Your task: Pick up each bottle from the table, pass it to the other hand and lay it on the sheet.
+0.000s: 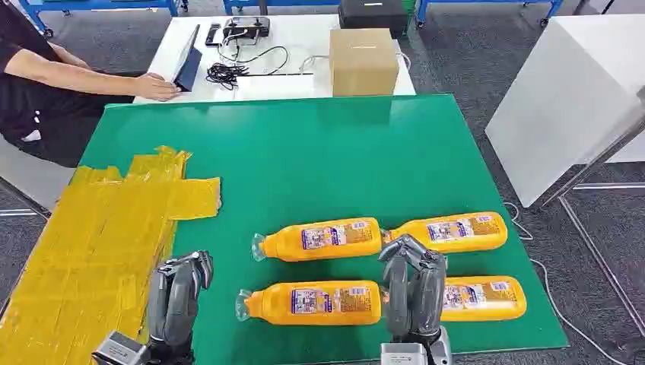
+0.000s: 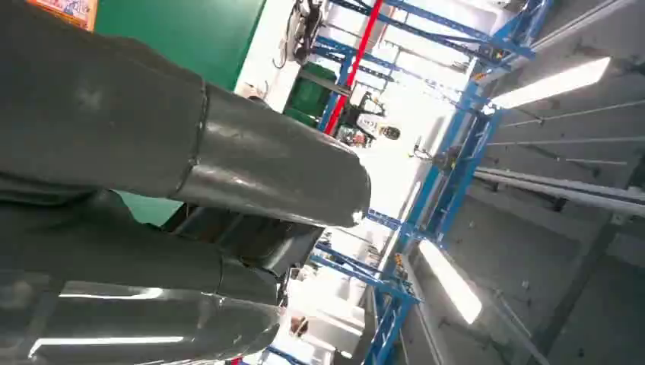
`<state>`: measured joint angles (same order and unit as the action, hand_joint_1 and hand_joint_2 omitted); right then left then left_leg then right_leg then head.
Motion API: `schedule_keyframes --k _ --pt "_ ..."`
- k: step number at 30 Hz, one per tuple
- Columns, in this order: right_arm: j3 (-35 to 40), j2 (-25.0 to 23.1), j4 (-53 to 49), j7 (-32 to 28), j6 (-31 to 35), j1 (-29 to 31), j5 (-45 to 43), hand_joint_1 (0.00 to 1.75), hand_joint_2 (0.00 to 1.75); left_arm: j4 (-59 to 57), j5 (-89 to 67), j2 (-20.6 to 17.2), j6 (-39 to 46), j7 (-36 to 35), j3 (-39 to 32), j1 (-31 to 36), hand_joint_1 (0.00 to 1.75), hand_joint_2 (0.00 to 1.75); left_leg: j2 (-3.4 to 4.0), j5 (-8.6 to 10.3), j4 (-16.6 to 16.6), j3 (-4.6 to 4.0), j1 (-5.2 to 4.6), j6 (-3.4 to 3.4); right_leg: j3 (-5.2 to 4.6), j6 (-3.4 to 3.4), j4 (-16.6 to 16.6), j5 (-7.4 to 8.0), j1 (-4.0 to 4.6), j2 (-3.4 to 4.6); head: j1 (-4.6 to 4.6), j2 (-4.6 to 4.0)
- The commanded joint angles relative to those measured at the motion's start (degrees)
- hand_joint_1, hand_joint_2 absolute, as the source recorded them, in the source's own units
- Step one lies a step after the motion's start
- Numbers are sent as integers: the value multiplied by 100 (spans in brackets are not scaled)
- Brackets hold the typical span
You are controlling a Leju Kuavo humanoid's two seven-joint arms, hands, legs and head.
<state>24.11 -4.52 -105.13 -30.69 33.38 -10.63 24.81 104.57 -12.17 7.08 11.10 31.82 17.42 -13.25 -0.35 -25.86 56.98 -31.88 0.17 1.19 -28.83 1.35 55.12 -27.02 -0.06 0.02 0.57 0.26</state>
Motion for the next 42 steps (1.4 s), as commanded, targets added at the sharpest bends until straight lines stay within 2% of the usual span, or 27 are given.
schedule_keyframes --k 1,2,3,4,6,11,13,18,20,27,29,30,38,42 --pt "-275 204 1395 -648 -1994 637 -1459 175 0 -1244 862 129 -154 796 -281 786 175 0 -1 10 -21 24 2 -2 28 2 -25 11 2 -3 0 0" --pt "-275 204 1395 -648 -1994 637 -1459 175 0 -1244 862 129 -154 796 -281 786 99 0 -1 12 -23 25 5 -3 31 2 -30 14 5 -4 0 0" --pt "-275 204 1395 -648 -1994 637 -1459 44 0 -1244 862 129 -154 796 -281 786 0 0 -2 11 -24 28 2 -2 32 2 -28 12 2 -5 0 0" --pt "-289 184 1364 -637 -1983 619 -1385 0 0 -1195 842 133 -184 758 -249 757 0 0 1 10 -13 24 2 3 24 3 -17 10 1 -1 2 0" --pt "-239 179 1334 -312 -1934 604 -1110 0 0 -1112 881 48 -313 698 -180 714 0 0 -3 8 -10 23 2 2 28 2 -13 7 2 -6 0 0" --pt "-214 198 1339 -293 -1910 587 -1103 0 0 -1175 986 -7 -385 750 -236 737 0 0 2 8 -12 30 3 4 34 4 -16 7 3 0 0 0" --pt "-219 229 1339 -283 -1905 558 -1115 0 0 -1128 996 111 -416 754 -251 690 0 0 -3 9 -10 25 2 5 30 3 -13 6 2 -4 0 0" --pt "-229 234 1363 -279 -1908 554 -1127 0 0 -1114 982 133 -415 749 -235 679 0 0 -2 9 -8 24 2 5 28 4 -13 8 3 -3 0 0" --pt "-201 252 1371 -262 -1925 584 -1119 0 0 -1233 1006 23 -392 751 -240 776 0 0 -4 9 -6 19 -1 7 22 4 -6 5 -1 -4 0 0" --pt "-197 250 1370 -261 -1926 585 -1119 0 0 -1236 1006 8 -391 752 -254 782 0 0 -1 8 -7 23 2 5 25 3 -10 6 2 -1 0 0" --pt "-116 341 1401 -60 -2035 600 -1065 0 0 -1240 1021 18 -380 751 -272 769 0 0 -1 8 -8 24 0 6 26 3 -10 6 0 -2 0 0" --pt "-31 437 1453 99 -2070 626 -889 0 175 -1251 1030 15 -380 752 -298 763 0 0 -2 8 -7 22 0 6 24 4 -8 5 0 -2 0 0" --pt "715 1047 1703 1248 -2137 786 660 0 175 -1328 1081 60 -466 759 -477 723 0 0 5 8 -8 24 3 6 27 4 -12 9 3 5 0 0" --pt "1006 1259 1822 1655 -2323 935 996 0 175 -1335 1119 95 -519 736 -574 703 0 0 7 8 -9 24 2 5 27 4 -13 9 2 7 0 0"
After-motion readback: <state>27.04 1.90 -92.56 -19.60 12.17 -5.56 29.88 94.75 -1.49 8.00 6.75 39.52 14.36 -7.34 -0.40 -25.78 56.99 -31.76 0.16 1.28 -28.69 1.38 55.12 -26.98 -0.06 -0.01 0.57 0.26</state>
